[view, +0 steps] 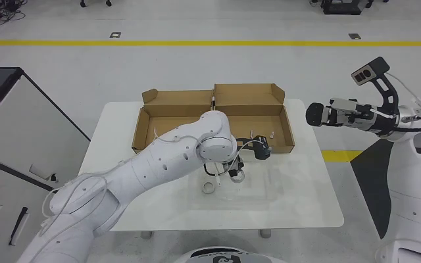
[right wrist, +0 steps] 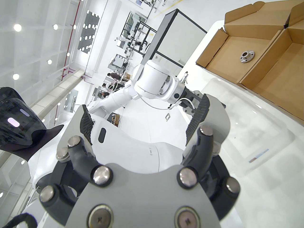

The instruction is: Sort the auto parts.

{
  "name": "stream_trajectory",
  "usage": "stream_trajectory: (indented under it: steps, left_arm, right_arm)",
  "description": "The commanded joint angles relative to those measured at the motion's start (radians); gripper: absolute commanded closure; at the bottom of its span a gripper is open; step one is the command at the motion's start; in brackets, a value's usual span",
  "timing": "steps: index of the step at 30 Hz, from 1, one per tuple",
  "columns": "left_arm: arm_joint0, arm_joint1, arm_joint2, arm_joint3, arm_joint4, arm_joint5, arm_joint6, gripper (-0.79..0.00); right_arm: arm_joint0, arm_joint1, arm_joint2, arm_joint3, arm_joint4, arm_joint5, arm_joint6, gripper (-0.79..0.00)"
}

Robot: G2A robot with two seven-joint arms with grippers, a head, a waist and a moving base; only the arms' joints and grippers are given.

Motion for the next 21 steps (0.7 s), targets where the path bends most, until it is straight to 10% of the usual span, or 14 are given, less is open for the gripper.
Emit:
stream_trajectory:
  steps: [1, 14, 21]
  left_arm:
    - [-0.004, 0.012, -0.016, -0.046, -0.002, 0.021, -0.021, 0.000]
    - [-0.012, 0.021, -0.022, -0.080, -0.005, 0.031, -0.030, 0.000]
    - [0.047, 0.061, -0.164, -0.063, -0.057, 0.047, 0.108, 0.000]
  right_arm:
    - [0.000, 0.000, 0.000, 0.000, 0.000, 0.000, 0.000, -0.785]
    - [0.000, 0.000, 0.000, 0.000, 0.000, 0.000, 0.000, -0.785]
    - [0.000, 0.000, 0.000, 0.000, 0.000, 0.000, 0.000, -0.785]
